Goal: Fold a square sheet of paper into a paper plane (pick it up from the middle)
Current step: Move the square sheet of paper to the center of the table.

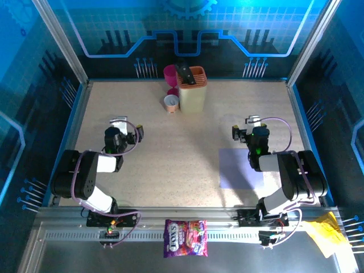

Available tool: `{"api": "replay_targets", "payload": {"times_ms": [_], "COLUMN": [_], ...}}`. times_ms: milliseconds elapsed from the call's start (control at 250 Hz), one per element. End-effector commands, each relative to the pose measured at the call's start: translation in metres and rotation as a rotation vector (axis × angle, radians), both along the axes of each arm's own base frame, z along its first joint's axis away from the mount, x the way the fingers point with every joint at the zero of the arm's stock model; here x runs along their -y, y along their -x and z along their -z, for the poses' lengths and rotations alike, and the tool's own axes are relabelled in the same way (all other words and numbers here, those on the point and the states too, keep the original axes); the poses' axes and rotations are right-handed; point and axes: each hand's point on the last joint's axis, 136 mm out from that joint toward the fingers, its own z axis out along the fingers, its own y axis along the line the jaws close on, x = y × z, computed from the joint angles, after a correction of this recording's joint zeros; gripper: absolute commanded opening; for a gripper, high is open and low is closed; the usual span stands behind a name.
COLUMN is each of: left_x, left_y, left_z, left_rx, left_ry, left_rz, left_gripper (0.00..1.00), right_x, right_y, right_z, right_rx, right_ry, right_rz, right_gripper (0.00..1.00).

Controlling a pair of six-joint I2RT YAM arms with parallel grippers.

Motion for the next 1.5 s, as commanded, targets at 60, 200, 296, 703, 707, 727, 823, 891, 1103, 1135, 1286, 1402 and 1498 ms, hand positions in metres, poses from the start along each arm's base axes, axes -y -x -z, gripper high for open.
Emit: {"api": "replay_targets", "payload": {"times_ms": [60, 200, 296, 703, 707, 727, 823, 891, 1103, 1135, 1286, 1402, 1498], "left_x": [-0.001, -0.001, -0.001, -0.002, -0.002, -0.002, -0.001, -0.002, -0.005, -0.007, -0.016, -0.021, -0.018], "left_y": [-0.003, -0.003, -0.003, -0.004, -0.004, -0.003, -0.003, -0.003, -0.004, -0.005, -0.005, -0.006, -0.007], "left_z": [-0.006, -0.007, -0.006, -0.007, -0.006, -0.006, -0.007, -0.007, -0.012, -0.016, -0.031, -0.056, -0.082], "left_rx": [0.026, 0.026, 0.025, 0.023, 0.023, 0.021, 0.026, 0.029, 0.016, 0.011, -0.019, -0.044, -0.086], "left_ry": [-0.011, -0.011, -0.011, -0.014, -0.015, -0.014, -0.015, -0.018, -0.022, -0.021, -0.027, -0.006, 0.091], "left_rz": [0.013, 0.013, 0.013, 0.009, 0.008, 0.008, 0.01, 0.007, -0.015, -0.028, -0.086, -0.131, -0.16], "left_gripper": [1.0, 1.0, 1.0, 1.0, 1.0, 1.0, 1.0, 1.0, 1.0, 1.0, 1.0, 1.0, 1.0], "right_x": [-0.002, -0.001, -0.001, -0.001, -0.001, -0.001, -0.001, -0.001, 0.001, 0.004, 0.028, 0.048, 0.018], "right_y": [-0.003, -0.004, -0.004, -0.004, -0.004, -0.004, -0.004, -0.003, -0.003, -0.004, -0.004, 0.009, 0.011], "right_z": [-0.009, -0.008, -0.008, -0.008, -0.008, -0.008, -0.008, -0.008, -0.025, -0.033, -0.076, -0.089, -0.086], "right_rx": [0.043, 0.039, 0.038, 0.036, 0.035, 0.035, 0.037, 0.037, 0.036, 0.019, -0.085, -0.249, -0.403], "right_ry": [0.003, -0.005, -0.017, -0.017, -0.017, -0.017, -0.018, -0.021, -0.01, -0.004, -0.099, -0.348, -0.417], "right_rz": [-0.012, -0.016, -0.026, -0.027, -0.028, -0.028, -0.028, -0.03, -0.011, 0.01, 0.212, 0.405, 0.261], "right_gripper": [0.99, 0.99, 0.99, 0.99, 0.99, 0.99, 0.99, 0.99, 0.99, 0.99, 0.99, 0.99, 0.99]}}
